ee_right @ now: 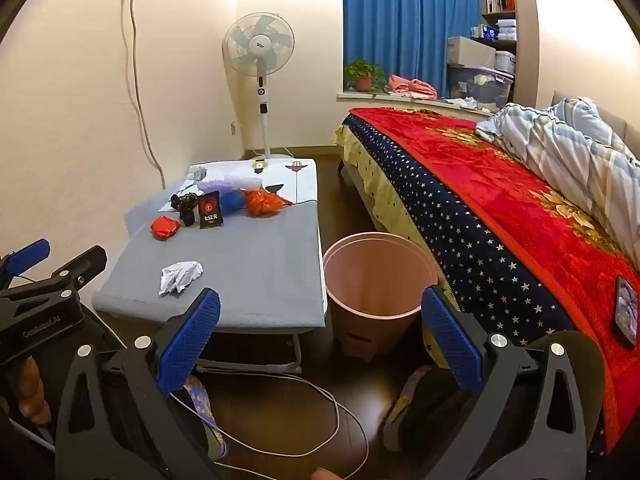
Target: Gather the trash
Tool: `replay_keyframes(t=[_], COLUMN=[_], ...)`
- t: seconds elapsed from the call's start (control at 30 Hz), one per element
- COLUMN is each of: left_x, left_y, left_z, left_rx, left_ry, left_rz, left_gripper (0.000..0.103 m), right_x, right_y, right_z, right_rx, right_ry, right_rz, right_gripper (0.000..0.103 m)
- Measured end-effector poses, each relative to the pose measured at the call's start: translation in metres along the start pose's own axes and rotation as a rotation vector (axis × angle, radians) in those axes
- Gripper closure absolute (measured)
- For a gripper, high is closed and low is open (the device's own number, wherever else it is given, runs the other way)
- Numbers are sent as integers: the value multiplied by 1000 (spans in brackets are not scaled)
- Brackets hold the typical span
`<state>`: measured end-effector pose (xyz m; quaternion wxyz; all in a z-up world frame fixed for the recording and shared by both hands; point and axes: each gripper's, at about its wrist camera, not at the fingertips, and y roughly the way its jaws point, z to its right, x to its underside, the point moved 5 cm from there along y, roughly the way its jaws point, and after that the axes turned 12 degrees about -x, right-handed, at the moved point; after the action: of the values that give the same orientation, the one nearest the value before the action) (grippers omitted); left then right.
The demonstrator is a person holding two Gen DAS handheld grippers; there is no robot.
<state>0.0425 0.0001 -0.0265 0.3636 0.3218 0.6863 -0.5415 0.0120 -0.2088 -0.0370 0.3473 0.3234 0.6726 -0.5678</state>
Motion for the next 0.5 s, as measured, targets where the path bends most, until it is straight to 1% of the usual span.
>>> replay_keyframes(t=[0.27,0.3,0.5], left_x=[1,1,2], left_y=[-6,1,1], left_z=[-1,-1,-1], left_rx=[-3,-4,-6], left_ry=[2,8,9], left_rz=[-5,-11,-12], left_gripper=[8,8,8], right_x=[0,0,2], right_y=[0,1,-1], right_z=[0,0,-4], right_rx=[-4,-4,-8], right_ry=[7,6,6], right_rz=[-2,-4,-2], right_gripper=[5,5,5])
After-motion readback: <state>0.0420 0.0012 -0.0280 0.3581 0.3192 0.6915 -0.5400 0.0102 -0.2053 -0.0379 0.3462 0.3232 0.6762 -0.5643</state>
